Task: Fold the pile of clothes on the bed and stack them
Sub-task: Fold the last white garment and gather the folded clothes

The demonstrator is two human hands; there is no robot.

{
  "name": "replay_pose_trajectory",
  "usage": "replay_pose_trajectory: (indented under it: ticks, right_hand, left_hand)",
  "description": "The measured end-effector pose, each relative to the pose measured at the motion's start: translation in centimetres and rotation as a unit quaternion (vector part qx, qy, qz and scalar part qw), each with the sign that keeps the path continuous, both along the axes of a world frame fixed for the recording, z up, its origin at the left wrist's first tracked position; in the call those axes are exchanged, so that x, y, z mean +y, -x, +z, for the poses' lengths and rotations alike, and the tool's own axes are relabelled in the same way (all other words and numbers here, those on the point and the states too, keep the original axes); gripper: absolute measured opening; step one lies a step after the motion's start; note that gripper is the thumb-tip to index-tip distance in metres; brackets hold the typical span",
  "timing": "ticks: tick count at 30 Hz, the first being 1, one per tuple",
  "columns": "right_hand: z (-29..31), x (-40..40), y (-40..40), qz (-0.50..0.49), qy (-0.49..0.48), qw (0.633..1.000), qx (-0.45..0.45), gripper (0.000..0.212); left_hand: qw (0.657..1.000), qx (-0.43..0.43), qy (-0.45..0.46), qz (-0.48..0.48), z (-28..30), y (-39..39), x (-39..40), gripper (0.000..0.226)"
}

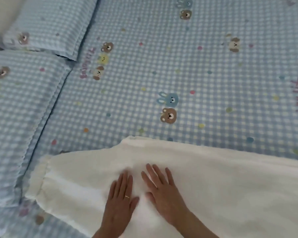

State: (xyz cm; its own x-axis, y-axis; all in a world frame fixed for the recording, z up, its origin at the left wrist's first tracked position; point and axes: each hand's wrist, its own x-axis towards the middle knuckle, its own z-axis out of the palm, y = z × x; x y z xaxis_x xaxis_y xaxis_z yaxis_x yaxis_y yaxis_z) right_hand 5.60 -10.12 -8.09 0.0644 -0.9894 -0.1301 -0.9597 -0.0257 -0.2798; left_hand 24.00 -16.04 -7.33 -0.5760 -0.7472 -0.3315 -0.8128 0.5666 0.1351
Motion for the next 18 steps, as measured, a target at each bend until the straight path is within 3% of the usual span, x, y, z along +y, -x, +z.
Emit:
replay_pose_trajectory:
  ticks: [2, 4, 7, 10, 14, 18]
  right_hand:
    - [-1.5, -3.9, -1.2, 0.059, -0.033, 0.997, 0.027, 0.064]
    - [-2.5, -6.8, -0.3, 0.057, -0.072, 0.993, 0.068, 0.065]
    - [-3.1, -9.0, 1.5, -0.015, -0.069, 0.994, 0.088, 0.059]
    - [-2.3, -9.8, -2.2, -0.095, -0.032, 0.994, 0.04, 0.058]
    - [-2.0, -11.3, -10.8, 0.03, -0.049, 0.998, -0.015, 0.06]
    - [-2.7, -14.6, -11.9, 0.019, -0.113, 0.993, 0.039, 0.058]
  left_hand:
    - [1.0, -0.023, -0.011, -0.008, -1.6, -1.5, -2.6, 0.064]
    - [0.999, -0.034, -0.021, -0.019, -3.2, -5.2, -3.5, 0.062]
    - [0.999, -0.02, 0.012, 0.023, -3.5, -10.6, -4.5, 0.064]
    - [0.995, 0.025, 0.037, 0.089, -1.8, -13.6, -5.6, 0.063]
    - [0.993, 0.004, 0.027, 0.118, -1.7, -16.6, -10.0, 0.064]
    - [0.99, -0.036, -0.001, 0.137, -1.7, -21.3, -13.7, 0.069]
